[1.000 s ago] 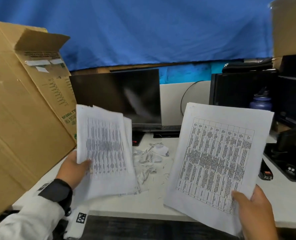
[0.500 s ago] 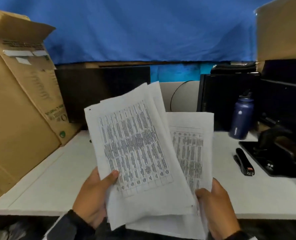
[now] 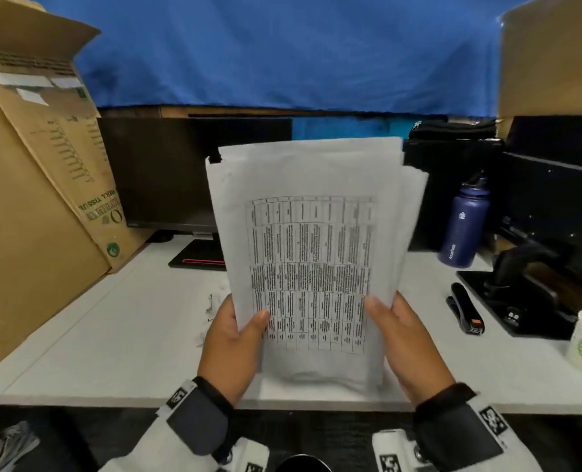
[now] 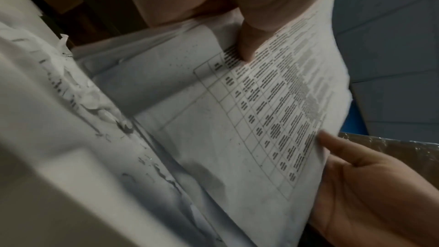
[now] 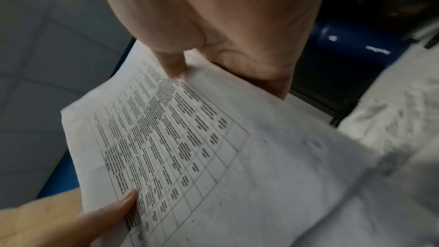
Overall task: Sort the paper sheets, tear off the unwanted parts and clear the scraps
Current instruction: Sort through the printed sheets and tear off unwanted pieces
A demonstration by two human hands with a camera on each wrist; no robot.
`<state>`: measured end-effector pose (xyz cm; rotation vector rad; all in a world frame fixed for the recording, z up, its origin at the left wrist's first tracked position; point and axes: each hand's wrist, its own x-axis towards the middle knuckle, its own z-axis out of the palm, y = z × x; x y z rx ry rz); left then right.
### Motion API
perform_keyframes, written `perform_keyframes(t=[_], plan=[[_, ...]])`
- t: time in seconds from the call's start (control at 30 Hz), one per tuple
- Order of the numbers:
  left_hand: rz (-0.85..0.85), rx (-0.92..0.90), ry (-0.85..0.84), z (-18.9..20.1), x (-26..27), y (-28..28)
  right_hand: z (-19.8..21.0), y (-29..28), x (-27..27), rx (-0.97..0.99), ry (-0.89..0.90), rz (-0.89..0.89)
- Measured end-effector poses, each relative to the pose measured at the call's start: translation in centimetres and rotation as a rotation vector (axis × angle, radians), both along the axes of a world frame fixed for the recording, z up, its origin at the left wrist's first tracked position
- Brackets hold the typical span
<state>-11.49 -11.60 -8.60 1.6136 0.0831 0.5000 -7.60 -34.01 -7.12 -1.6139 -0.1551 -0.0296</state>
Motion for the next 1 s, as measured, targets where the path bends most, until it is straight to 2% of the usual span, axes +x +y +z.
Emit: perform_keyframes(t=[0.1, 0.17, 0.33, 0.5, 0.6, 0.8, 1.0], plan=[[0.000, 0.026, 0.011, -1.0, 0.0, -0.1, 0.1, 0.5, 0.3, -0.070, -0.082, -0.031], [0.008, 0.028, 0.042, -2.0, -0.1, -0.2, -0.5, 0.8, 0.1, -0.083, -0.061, -0.041], [0.048, -0.018, 0.072, -3.1, 0.2, 0.0, -1.6, 0.8, 0.1, -0.017, -0.062, -0.106], [0.055, -0.044, 0.055, -2.7, -0.2, -0.5, -0.5, 0.7, 0.3, 0.054, -0.127, -0.168], [0.024, -0.026, -0.016, -1.1, -0.5, -0.6, 0.8, 0.9, 0.3, 0.048, -0.219, -0.179], [0.012, 0.124, -0.199, 3.4, -0.7, -1.4, 5.2, 1.5, 0.2, 0.023, -0.502, -0.147], [0.084, 0.156, -0.225, 4.3, -0.1, -1.4, 8.5, 1.4, 0.7, -0.299, -0.748, -0.301]])
